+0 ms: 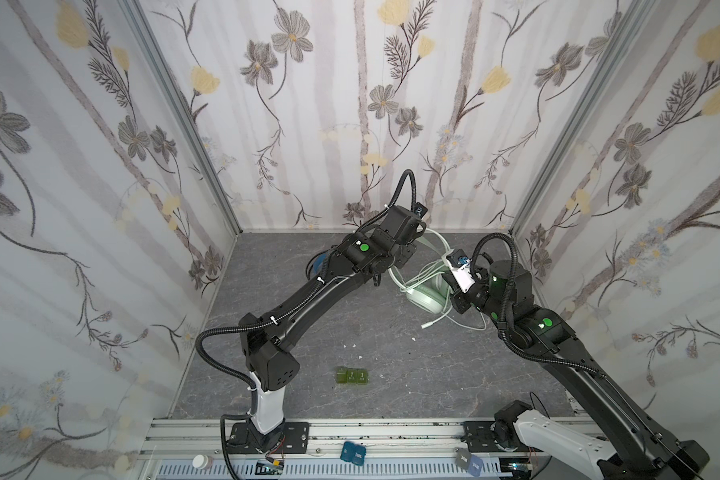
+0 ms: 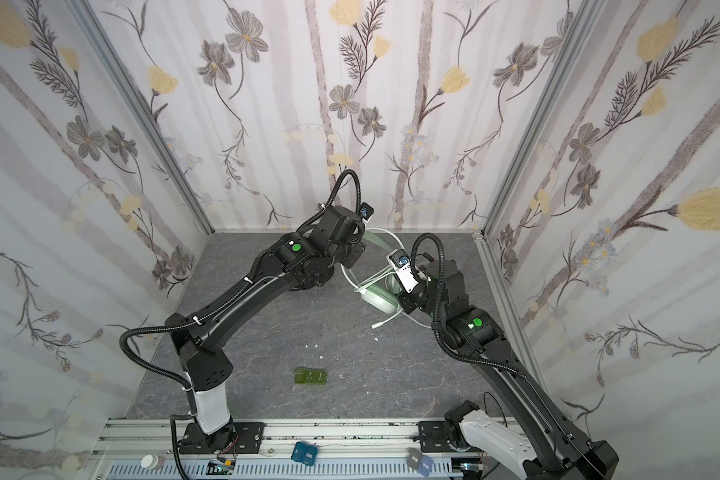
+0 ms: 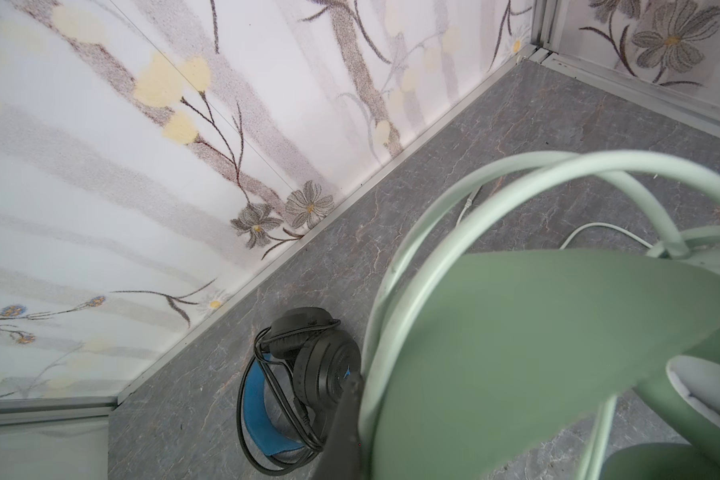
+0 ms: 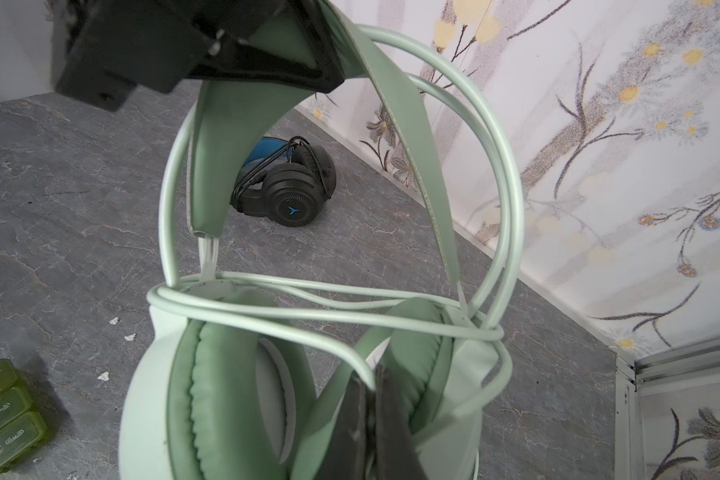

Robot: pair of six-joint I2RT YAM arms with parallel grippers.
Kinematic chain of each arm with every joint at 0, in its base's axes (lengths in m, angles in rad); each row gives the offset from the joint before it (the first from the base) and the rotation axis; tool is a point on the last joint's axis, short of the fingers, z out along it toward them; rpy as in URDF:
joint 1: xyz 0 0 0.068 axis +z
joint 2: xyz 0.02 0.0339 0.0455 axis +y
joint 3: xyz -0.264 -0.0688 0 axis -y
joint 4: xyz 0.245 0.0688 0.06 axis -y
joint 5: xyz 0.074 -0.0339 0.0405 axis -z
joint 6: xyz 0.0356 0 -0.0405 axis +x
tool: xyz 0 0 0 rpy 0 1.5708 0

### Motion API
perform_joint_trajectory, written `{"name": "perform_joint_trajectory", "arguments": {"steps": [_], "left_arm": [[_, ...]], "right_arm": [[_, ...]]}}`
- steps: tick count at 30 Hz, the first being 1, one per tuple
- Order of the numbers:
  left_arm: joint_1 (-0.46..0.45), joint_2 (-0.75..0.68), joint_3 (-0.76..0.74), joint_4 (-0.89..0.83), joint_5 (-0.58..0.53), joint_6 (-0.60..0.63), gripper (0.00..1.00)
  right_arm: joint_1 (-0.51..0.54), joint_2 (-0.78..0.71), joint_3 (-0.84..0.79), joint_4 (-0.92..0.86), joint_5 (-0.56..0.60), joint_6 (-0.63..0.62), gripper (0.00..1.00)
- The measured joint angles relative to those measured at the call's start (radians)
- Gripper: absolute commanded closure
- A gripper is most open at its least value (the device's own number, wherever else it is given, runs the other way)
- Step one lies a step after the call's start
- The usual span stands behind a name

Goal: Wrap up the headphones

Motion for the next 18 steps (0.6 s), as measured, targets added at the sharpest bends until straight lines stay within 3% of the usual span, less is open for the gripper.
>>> {"name": "perform_joint_trajectory", "arguments": {"steps": [6,12,18], "left_arm": [[0.005,0.003,0.031,-0.074,0.026,0.008,1.00],[0.005,0.024,0.062,-0.163,0.061,0.029,1.00],[0.006,0.031,0.082,-0.185,0.071,0.026,1.00]], "right_arm": [[0.000,-0.007,-0.009,0.009,0.027,-0.016,0.86],[0.013,-0.023,-0.021,0.027,0.162,-0.043,0.81],[0.011,-0.033,-0.044,0.053,0.212,-0.052,0.79]]}}
